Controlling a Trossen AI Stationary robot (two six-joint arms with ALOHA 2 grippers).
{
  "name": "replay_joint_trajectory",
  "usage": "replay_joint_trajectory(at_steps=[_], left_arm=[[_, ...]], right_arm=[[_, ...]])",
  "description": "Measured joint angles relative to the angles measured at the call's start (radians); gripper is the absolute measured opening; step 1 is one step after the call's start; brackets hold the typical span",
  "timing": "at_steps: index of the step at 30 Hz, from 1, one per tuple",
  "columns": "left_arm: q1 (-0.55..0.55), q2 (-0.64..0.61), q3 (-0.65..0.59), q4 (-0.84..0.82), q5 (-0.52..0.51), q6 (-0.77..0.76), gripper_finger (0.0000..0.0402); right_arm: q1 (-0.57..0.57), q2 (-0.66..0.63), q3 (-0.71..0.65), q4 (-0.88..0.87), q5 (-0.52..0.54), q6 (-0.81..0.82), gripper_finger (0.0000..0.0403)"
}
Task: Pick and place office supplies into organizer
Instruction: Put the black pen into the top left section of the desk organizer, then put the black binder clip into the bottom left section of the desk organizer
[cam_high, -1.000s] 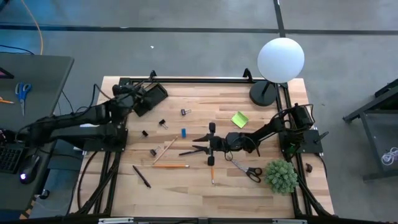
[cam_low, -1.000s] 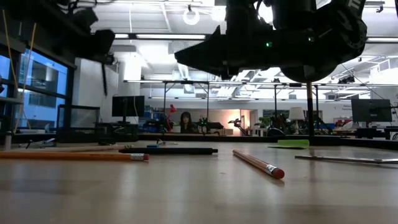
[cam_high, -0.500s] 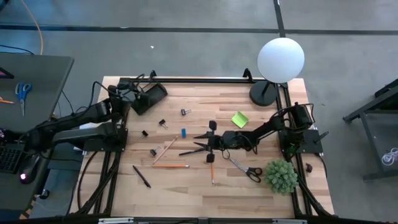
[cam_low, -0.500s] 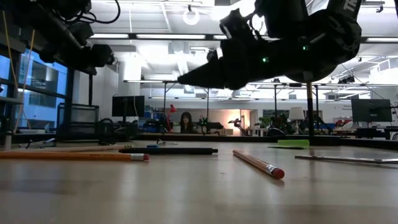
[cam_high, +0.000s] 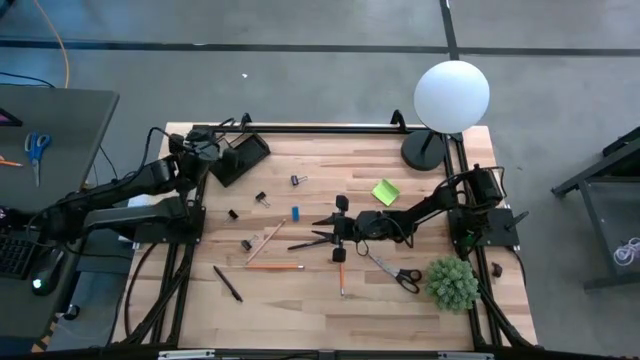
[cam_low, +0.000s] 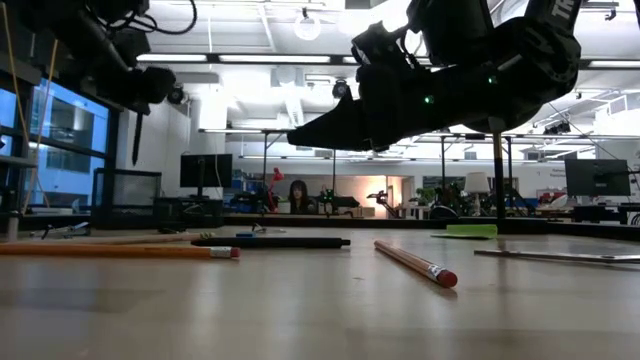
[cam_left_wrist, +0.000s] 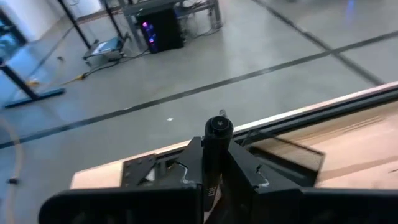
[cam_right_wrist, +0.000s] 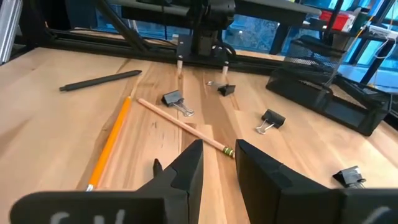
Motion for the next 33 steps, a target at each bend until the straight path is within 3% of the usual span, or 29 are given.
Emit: replay_joint_trajectory(at_steps=[5,17,20,24,28,33], left_arm=[[0.0,0.064,0.0,-0.004,0.011,-0.025,0.0033],[0.0,0.163,-0.001,-0.015,0.079,-0.065,0.0145],[-0.001,0.153,-0.001,0.005,0.19,-0.02,0.0163],[-0.001,0.145,-0.002,0.098,0.44,0.086,0.0173],[-0.001,0.152,-0.086,0.358,0.661,0.234,0.0173],[-0.001,0.226,-0.186,0.639,0.806,0.315,0.0174]], right_arm=[[0.0,0.0,0.0,-0.007,-0.005,0.029,0.0085],[-0.009,0.0,0.0,-0.027,0.046,0.042,0.0085],[-0.026,0.0,0.0,-0.026,0.082,0.057,0.0084],[-0.077,0.0,0.0,-0.01,0.096,0.108,0.0084],[-0.152,0.0,0.013,-0.004,0.04,0.171,0.0084],[-0.224,0.0,0.026,-0.004,-0.027,0.137,0.0084]])
